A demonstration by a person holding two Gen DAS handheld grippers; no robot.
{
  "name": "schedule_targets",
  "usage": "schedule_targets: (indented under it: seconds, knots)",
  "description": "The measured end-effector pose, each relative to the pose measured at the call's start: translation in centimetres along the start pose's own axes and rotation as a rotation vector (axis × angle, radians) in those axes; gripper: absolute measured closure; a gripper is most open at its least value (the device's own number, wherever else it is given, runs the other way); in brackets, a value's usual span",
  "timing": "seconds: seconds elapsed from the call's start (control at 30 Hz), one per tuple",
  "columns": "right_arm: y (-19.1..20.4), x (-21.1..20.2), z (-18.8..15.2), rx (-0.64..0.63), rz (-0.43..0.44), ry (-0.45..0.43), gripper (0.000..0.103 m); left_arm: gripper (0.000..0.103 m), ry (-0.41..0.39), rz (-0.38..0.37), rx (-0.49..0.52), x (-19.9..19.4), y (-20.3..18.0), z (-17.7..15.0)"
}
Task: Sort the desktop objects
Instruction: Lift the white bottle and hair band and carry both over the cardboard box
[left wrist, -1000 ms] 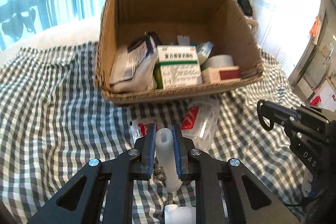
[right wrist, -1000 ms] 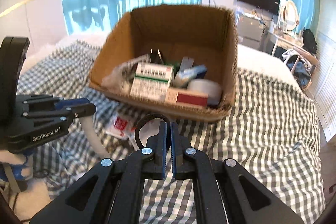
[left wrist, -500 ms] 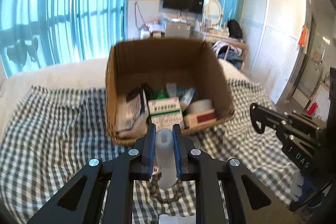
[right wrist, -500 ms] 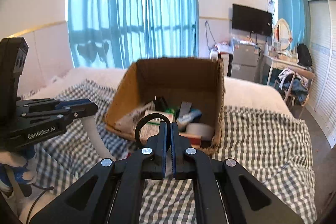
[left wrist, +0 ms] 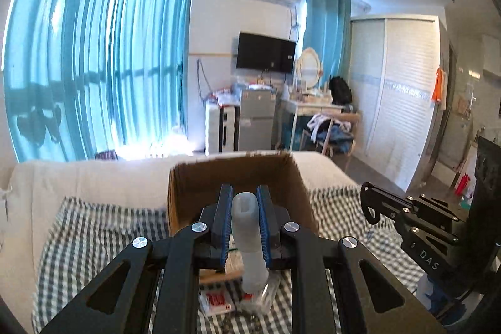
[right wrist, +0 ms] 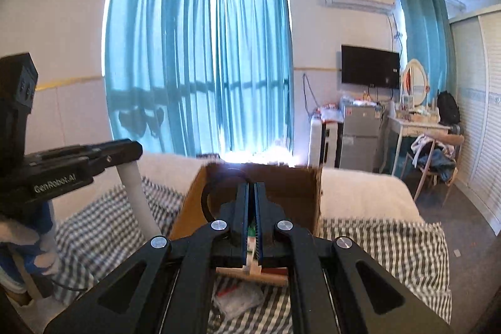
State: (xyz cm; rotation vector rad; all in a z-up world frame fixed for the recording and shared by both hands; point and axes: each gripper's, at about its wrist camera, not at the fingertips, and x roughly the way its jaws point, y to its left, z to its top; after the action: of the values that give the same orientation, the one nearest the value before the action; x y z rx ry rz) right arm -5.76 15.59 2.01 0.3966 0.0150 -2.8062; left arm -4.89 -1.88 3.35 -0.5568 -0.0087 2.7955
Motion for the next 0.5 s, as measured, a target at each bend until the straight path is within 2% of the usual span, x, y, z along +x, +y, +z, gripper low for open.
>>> schedule_targets:
  seconds: [0.27, 0.5]
  knots:
    - [-0.2, 0.6, 3.2, 0.002, 0.001, -0.064, 0.1, 0.087, -0.078, 0.0, 0.004, 0.1, 0.6, 3.2]
    - [-1.2, 3.0, 4.0, 0.02, -0.002, -0.067, 0.1, 0.087, -0.14, 0.042, -0.001, 1.4, 1.0, 3.1]
